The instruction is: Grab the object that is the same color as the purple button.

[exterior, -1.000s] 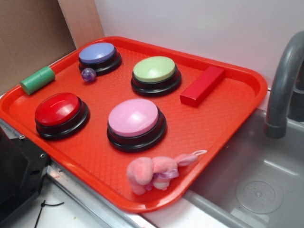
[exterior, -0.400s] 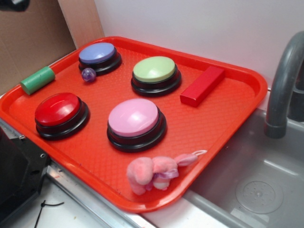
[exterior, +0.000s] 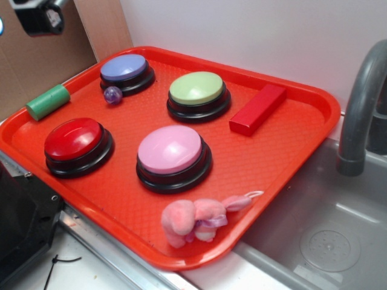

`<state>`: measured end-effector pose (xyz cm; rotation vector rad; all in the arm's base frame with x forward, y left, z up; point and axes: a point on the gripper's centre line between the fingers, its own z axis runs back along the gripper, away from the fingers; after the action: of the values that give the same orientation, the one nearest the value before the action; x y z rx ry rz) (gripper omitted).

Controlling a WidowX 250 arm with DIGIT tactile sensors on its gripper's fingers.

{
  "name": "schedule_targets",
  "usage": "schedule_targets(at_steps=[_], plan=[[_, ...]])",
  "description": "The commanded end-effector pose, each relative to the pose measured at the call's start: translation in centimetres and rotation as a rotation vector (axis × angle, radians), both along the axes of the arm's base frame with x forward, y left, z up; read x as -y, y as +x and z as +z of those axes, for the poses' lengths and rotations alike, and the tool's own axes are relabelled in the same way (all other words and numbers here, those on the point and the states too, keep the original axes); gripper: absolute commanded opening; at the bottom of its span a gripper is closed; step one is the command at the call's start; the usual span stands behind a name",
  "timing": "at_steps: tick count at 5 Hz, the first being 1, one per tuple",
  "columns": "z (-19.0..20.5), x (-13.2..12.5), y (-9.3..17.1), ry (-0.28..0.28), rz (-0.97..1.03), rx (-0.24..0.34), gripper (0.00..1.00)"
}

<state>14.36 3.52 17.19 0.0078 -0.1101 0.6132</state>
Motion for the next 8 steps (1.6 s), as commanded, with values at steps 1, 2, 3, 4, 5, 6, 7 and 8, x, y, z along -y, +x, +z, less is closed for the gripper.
schedule_targets(at_steps=[1,2,3,4,5,6,7,8], plan=[[-4.8,-3.9,3.4,0.063,0.167,0.144,1.00],[-8.0,-5.2,5.3,0.091,0.200,0.177,1.00],[-10.5,-6.2,6.7,0.090,0.229,0.185,1.00],[-11.7,-6.5,8.0,0.099,0.224,0.191,1.00],[-12.7,-6.5,9.0,0.102,0.206,0.186,1.00],[-13.5,-6.1,9.8,0.107,0.175,0.187,1.00],[-13.8,-6.0,10.1,0.101,0.165,0.190,1.00],[-14.3,-6.1,10.2,0.096,0.177,0.186,1.00]])
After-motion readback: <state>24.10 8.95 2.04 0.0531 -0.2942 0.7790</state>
